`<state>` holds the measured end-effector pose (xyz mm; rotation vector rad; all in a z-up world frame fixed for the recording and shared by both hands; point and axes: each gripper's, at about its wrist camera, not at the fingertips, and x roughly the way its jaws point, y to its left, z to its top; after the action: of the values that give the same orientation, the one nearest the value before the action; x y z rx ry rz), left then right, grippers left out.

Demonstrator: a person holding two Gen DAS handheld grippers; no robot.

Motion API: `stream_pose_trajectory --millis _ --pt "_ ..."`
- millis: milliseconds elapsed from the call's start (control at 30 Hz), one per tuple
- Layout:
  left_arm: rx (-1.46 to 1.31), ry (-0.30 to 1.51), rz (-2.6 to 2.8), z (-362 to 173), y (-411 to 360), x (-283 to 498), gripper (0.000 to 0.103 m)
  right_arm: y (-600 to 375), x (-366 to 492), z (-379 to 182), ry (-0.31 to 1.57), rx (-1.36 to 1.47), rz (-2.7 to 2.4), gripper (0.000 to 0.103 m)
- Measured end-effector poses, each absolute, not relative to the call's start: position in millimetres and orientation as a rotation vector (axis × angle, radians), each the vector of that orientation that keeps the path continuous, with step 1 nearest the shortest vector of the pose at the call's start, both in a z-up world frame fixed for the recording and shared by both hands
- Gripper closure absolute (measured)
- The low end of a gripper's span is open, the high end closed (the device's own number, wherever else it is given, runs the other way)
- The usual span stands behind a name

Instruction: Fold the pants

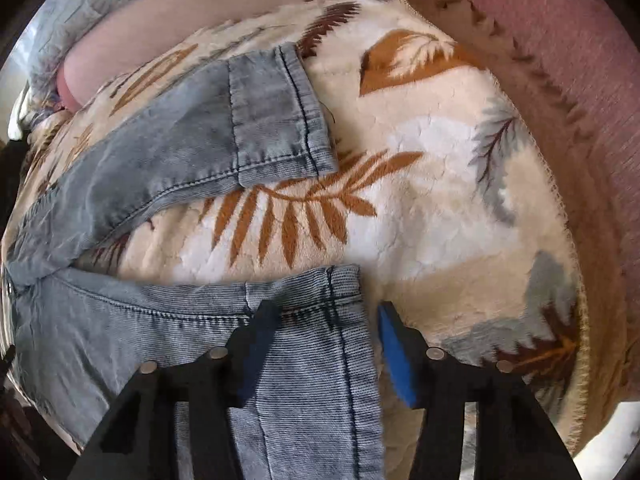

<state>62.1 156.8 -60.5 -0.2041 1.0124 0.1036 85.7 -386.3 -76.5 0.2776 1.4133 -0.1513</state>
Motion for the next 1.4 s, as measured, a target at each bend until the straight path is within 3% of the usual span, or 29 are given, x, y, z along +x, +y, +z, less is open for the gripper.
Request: stream_pose_trajectory --millis 200,300,567,600,667,733,867,1033,1167,1233,1300,1400 --pt "-0.221 1.001 0.102 -60 163 65 0.001 -371 86 -66 1.416 0.135 -0.17 0.078" --pt "-0.224 0.972 0.145 -54 173 69 0.007 -370 84 -57 1.401 0.107 -0.18 0.081" --pt "-0.261 1.012 0.152 -58 191 99 0.008 -364 83 -59 1.399 0.069 -0.174 0.081" --pt "-0.259 1.04 0.148 -63 192 104 0.013 -364 83 -61 1.401 0.072 -0.171 0.081" --pt "-0.205 1.044 0.173 -61 188 106 0.033 -365 83 -62 1.401 0.077 -0.166 0.081" --pt "-0.178 1.064 0.141 -59 184 110 0.073 -363 80 -55 1.396 0.062 -0.161 0.081" --pt "-0.109 1.083 0.145 -58 177 116 0.083 -365 92 -50 1.371 -0.006 -0.162 0.09" --pt "-0.06 1.029 0.19 -44 176 108 0.093 -352 102 -15 1.219 -0.122 -0.221 0.093" --pt "-0.055 1.05 0.209 -53 174 109 0.091 -363 109 -65 1.379 -0.063 -0.207 0.084" --pt "-0.057 1.041 0.217 -56 174 109 0.088 -372 97 -67 1.359 -0.014 -0.236 0.072" --pt "-0.062 1.03 0.209 -54 175 107 0.087 -380 81 -51 1.326 0.065 -0.248 0.041" --pt "-0.086 1.021 0.195 -50 179 103 0.085 -388 48 -23 1.284 0.171 -0.217 0.039"
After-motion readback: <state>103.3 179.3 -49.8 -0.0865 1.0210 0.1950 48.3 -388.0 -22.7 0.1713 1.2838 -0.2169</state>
